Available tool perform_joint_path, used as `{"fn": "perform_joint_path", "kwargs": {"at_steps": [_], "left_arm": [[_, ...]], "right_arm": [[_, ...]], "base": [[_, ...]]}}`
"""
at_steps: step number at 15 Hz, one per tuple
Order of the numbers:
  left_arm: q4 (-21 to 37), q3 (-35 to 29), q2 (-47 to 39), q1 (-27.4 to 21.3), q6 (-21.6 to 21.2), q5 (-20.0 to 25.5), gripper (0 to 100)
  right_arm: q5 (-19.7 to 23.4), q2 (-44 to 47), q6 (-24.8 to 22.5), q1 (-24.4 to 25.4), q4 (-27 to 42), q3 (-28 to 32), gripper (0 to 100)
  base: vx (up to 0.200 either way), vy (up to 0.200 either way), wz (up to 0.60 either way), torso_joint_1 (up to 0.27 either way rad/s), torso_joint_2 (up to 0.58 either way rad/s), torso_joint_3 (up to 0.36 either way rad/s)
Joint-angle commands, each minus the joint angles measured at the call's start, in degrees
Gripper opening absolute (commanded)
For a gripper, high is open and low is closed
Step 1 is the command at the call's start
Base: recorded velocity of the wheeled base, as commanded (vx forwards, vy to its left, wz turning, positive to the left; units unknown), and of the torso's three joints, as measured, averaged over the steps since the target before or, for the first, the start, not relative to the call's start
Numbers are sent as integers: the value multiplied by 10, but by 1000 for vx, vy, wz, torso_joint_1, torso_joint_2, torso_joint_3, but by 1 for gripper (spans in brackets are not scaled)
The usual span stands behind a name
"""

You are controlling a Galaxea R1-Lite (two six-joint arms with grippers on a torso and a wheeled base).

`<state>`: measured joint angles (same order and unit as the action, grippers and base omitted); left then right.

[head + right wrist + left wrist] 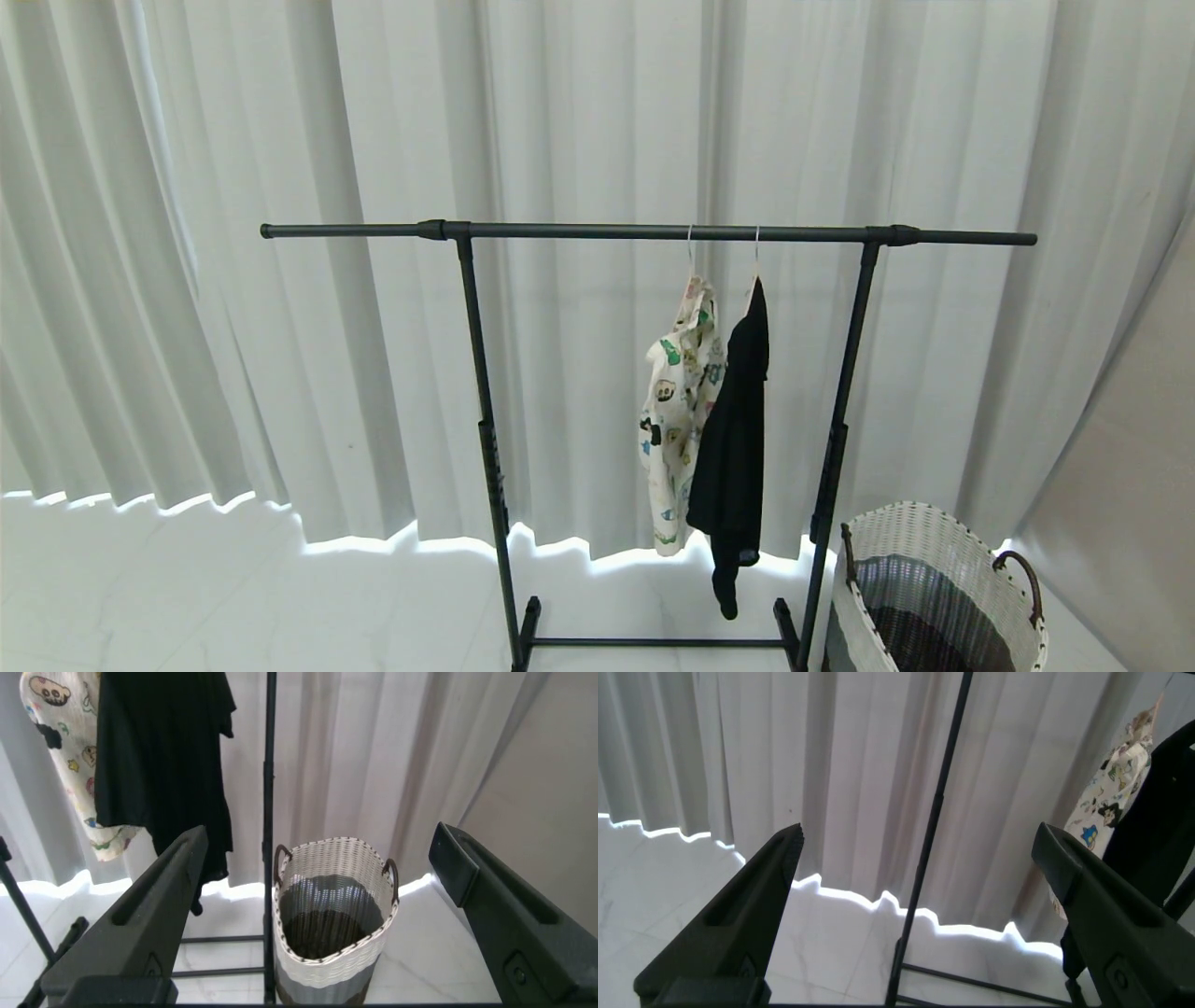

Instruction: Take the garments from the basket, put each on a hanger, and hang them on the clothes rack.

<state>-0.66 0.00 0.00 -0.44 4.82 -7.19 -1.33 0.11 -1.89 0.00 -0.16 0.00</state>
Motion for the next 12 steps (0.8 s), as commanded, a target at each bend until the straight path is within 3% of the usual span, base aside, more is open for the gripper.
{"fn": "perform_joint_path", "kwargs": {"at_steps": [1,12], "left_arm": [[0,0,0,0,0,0,100],[0,0,0,0,0,0,100]], "right_arm": [[0,0,0,0,0,0,100],[0,0,0,0,0,0,100]], "base": [[0,0,0,0,0,0],[0,0,0,0,0,0]]}}
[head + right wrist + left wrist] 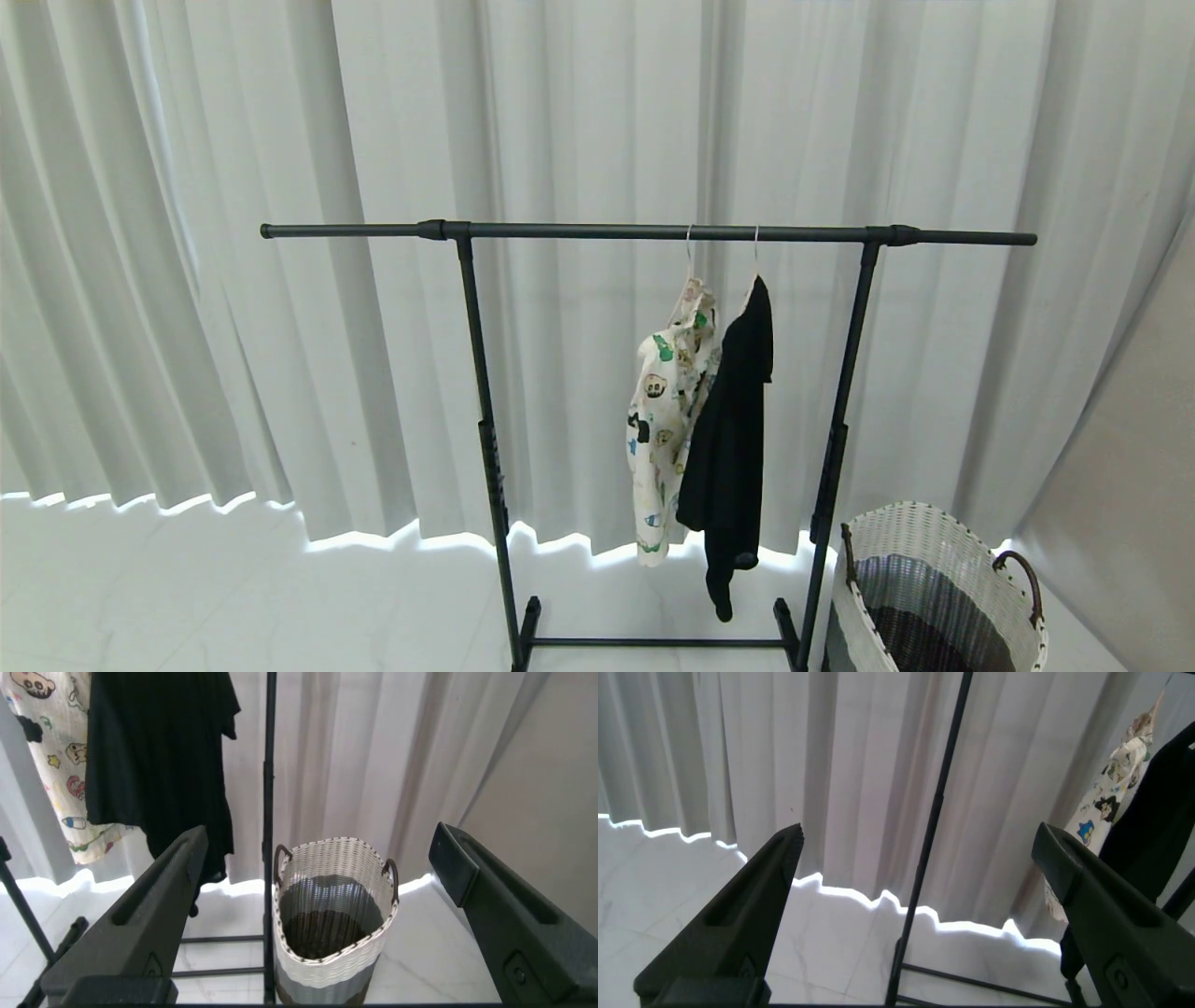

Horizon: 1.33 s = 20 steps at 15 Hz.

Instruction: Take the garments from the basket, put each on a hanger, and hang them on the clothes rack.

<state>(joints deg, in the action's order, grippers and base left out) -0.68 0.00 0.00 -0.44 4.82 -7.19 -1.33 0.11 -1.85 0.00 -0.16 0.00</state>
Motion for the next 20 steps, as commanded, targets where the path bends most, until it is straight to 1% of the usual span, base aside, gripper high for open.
{"fn": "perform_joint_path", "kwargs": {"at_steps": [1,20], "left_arm": [[0,0,0,0,0,0,100],[0,0,0,0,0,0,100]], "right_arm": [[0,0,-1,0,0,0,100],[0,0,-1,0,0,0,100]], "base": [[0,0,0,0,0,0],[0,0,0,0,0,0]]}}
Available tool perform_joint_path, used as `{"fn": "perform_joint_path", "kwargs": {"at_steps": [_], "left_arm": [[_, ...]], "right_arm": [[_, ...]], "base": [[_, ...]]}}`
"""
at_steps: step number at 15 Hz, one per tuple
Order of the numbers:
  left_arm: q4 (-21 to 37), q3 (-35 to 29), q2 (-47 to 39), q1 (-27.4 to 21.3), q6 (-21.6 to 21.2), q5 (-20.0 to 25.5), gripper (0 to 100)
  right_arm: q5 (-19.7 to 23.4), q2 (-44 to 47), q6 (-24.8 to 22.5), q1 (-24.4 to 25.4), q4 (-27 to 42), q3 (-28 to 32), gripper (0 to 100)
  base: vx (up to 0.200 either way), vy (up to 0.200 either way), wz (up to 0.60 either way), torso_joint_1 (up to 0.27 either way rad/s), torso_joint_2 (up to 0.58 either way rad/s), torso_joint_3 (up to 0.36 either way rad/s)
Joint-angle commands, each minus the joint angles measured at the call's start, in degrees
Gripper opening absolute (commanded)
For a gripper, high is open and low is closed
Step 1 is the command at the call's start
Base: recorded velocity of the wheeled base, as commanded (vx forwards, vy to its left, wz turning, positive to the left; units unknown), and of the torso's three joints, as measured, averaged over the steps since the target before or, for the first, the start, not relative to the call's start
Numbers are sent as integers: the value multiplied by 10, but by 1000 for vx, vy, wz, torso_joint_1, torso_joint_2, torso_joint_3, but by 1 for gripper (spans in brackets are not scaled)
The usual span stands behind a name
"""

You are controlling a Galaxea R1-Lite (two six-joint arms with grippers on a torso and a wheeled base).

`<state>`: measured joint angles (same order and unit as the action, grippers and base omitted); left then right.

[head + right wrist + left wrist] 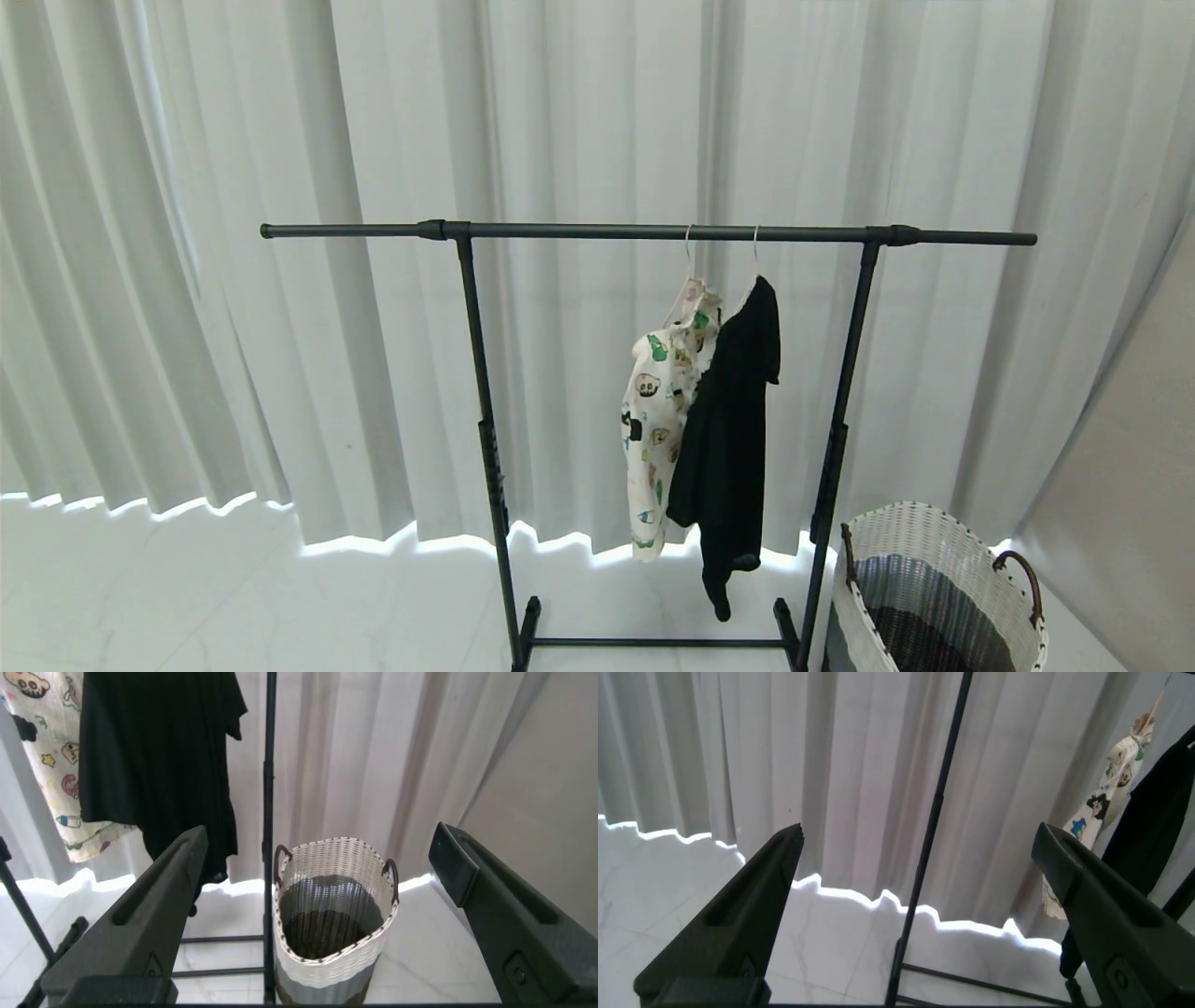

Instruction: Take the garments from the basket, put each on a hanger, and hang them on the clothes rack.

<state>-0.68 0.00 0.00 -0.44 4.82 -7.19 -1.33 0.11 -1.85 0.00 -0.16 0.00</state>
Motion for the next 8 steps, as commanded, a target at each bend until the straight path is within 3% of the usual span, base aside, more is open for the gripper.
{"fn": "perform_joint_path", "kwargs": {"at_steps": [1,3,8], "left_arm": [[0,0,0,0,0,0,100],[0,0,0,0,0,0,100],[0,0,0,0,0,0,100]], "right_arm": [[0,0,0,0,0,0,100],[-1,0,32,0,0,0,100],[0,0,26,0,0,0,100]], "base": [[0,0,0,0,0,0],[0,0,0,0,0,0],[0,0,0,0,0,0]]}}
